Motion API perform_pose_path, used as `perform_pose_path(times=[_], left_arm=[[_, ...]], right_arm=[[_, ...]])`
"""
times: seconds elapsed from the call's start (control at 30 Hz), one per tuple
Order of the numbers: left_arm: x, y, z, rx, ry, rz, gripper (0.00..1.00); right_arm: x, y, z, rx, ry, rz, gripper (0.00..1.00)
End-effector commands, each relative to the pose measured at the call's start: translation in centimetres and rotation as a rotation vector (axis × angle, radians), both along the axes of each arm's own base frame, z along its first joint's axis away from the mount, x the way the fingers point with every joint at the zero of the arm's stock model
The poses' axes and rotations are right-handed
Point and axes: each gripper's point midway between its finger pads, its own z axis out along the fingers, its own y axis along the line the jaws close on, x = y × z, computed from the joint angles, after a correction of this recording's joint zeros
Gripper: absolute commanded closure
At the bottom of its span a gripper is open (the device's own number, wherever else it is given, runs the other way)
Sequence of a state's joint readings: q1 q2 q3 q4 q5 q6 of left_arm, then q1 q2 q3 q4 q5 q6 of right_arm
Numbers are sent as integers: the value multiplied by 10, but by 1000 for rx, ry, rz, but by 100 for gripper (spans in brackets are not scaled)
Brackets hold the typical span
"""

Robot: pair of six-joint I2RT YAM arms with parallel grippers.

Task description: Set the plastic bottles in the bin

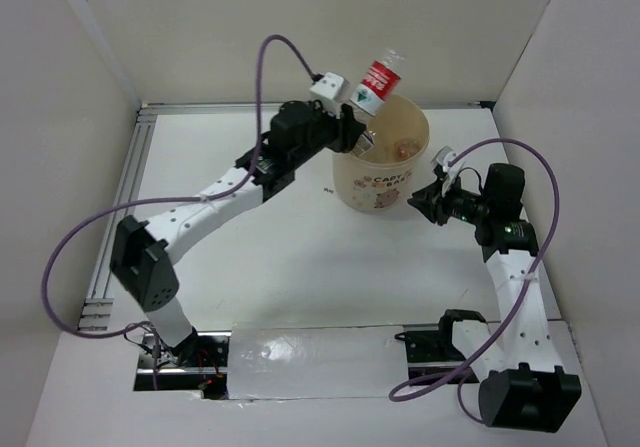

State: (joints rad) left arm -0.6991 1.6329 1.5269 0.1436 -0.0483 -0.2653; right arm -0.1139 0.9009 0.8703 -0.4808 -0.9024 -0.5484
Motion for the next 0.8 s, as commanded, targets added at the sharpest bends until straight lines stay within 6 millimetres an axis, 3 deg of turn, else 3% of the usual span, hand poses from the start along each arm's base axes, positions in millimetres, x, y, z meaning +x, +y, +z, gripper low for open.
perform_pose_path(times=[0.0,0.1,0.17,0.2,0.23,0.3,0.37,0.4,0.47,0.53,0.67,0.7,0.77], left_arm=[[-5,-51,34,-117,-57,-80,81],[13,-72,30,-130,-38,-69,78],[17,-85,19,-122,1,-77,75],[23,-91,14,-114,9,-76,74],[22,-97,5,-102,37,-74,71],[24,-103,-1,-93,45,-65,54],[29,-101,-7,-93,57,-34,38],[31,-103,-13,-87,64,-33,23],[33,-103,-15,-82,67,-24,8],[34,-103,-20,-63,87,-22,0],[30,-97,-6,-72,78,-14,0],[26,-92,13,-99,51,-16,0],[19,-86,23,-109,41,-17,0]], right_arm=[[-17,0,-4,8,5,4,70],[-29,-1,-4,6,-8,-5,66],[-39,1,-10,8,1,-5,57],[-40,0,-8,1,-12,-13,41],[-44,1,-9,8,-12,-17,33],[-46,-1,-11,9,-6,-43,17],[-50,-1,-12,14,-11,-46,15],[-50,-2,-17,11,0,-54,15],[-50,-2,-17,11,0,-54,13],[-50,-2,-17,11,0,-54,13],[-49,-3,-18,7,1,-62,12],[-49,-3,-18,7,1,-62,9],[-48,-5,-18,1,1,-73,0]])
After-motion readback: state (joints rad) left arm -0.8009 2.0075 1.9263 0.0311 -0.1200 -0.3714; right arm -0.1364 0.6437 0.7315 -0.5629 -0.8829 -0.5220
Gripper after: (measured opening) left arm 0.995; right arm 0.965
